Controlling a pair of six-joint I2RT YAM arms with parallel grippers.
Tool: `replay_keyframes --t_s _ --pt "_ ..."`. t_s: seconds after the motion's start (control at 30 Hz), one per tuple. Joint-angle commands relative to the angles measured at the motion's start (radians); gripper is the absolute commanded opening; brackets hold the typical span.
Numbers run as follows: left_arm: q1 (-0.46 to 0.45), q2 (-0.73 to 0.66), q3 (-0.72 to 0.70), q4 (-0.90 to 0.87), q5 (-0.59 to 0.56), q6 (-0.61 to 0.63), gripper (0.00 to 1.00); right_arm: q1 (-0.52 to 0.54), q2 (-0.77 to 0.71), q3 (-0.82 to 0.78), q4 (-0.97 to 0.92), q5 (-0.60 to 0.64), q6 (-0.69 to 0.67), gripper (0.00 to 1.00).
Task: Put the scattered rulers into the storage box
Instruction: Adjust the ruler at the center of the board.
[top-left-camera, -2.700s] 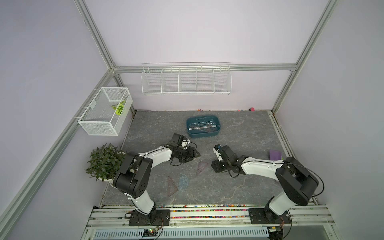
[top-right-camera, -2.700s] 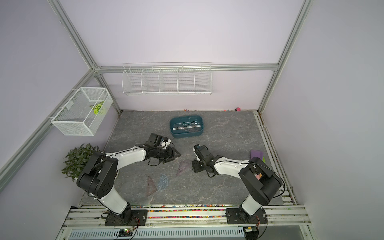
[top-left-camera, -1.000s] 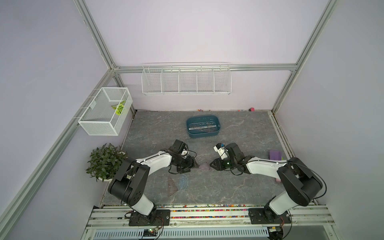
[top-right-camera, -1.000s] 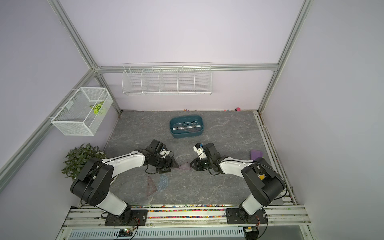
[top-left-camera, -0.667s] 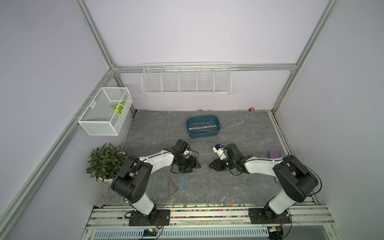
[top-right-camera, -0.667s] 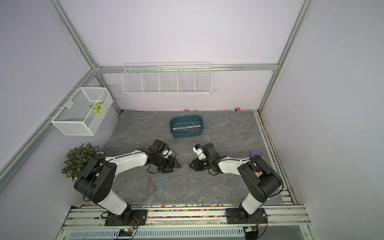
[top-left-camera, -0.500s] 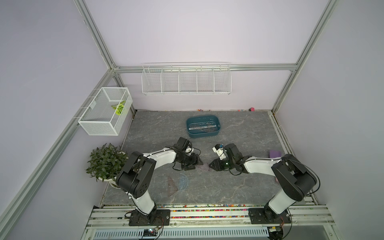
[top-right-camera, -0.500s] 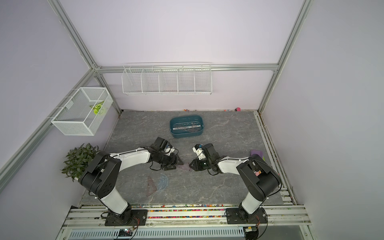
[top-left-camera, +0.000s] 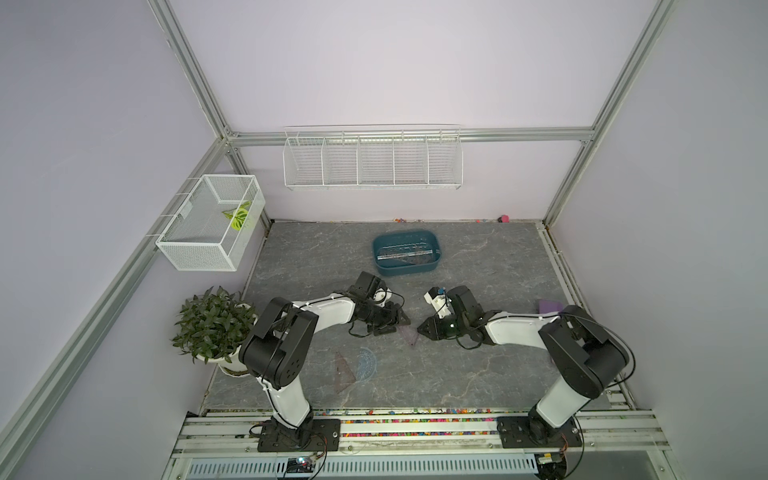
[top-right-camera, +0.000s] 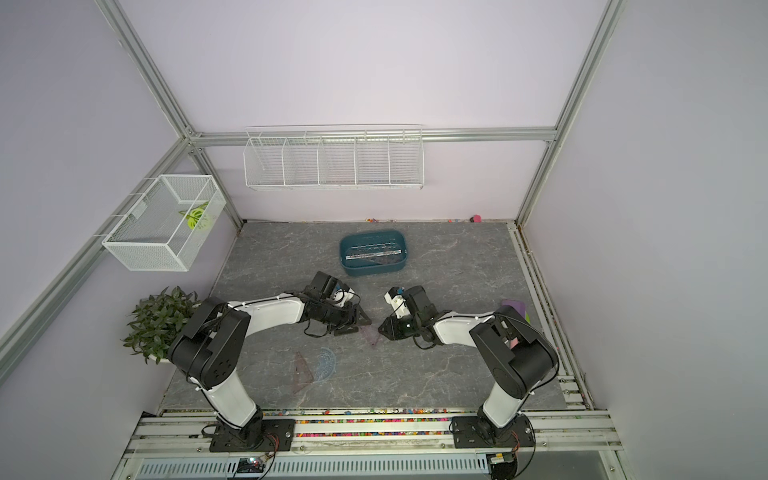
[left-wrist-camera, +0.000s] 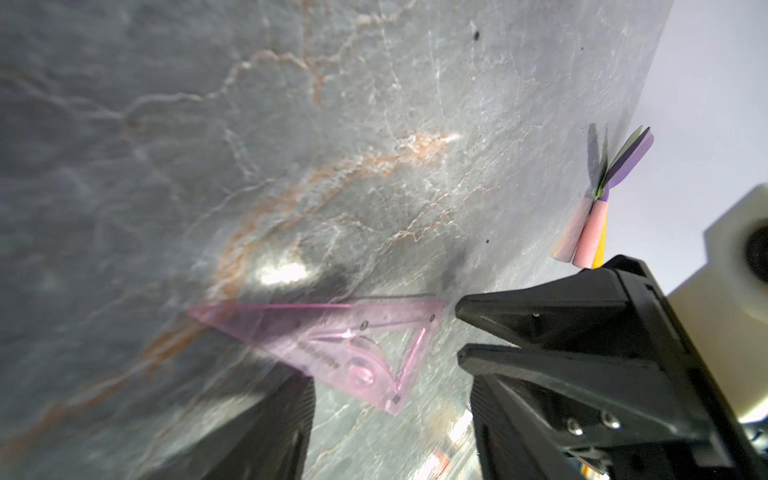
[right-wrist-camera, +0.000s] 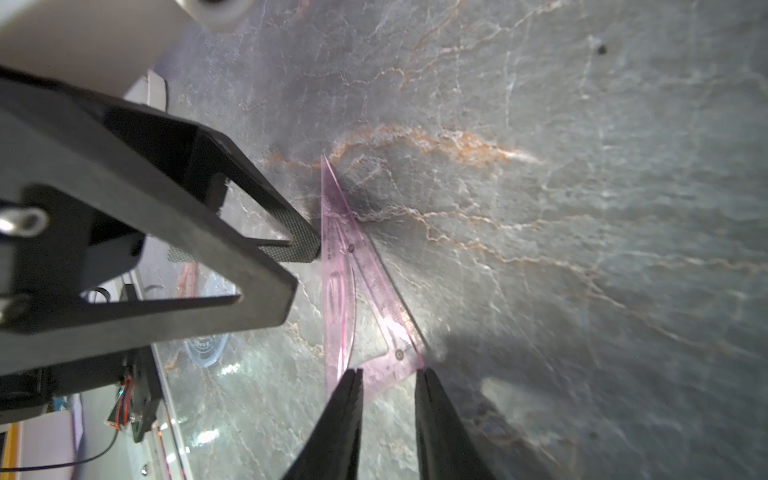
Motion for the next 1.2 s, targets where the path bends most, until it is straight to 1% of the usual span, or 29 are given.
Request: replay_keyframes --t_s 0.0,0.27,0.47,0.8,0.9,1.07,1.17 --pt "0.020 0.013 -0.056 -0.039 -0.055 0.024 0.66 0.028 -0.038 -0.016 0.036 -0.002 0.018 0.24" --pt "0.030 0.034 -0.077 -0.007 -0.042 0.022 0.65 0.069 0.002 -0.016 0.043 0.020 0.021 0.16" --pt "0.037 0.031 -0.089 -0.004 -0.047 0.020 0.64 0.076 0.030 -0.041 0.055 0.032 0.020 0.14" --pt "0.040 0.033 -0.097 -0.014 -0.076 0.013 0.64 0.077 0.101 -0.095 0.130 0.042 0.031 0.12" --pt "0.040 0.038 -0.090 -0.037 -0.114 0.011 0.65 0.077 0.111 -0.094 0.132 0.046 0.028 0.12" --pt "0.040 0.027 -0.076 -0.086 -0.251 0.001 0.65 0.074 0.129 -0.091 0.143 0.038 0.025 0.12" --pt "0.039 0.035 -0.062 -0.082 -0.284 -0.006 0.65 0.072 0.138 -0.088 0.148 0.031 0.028 0.11"
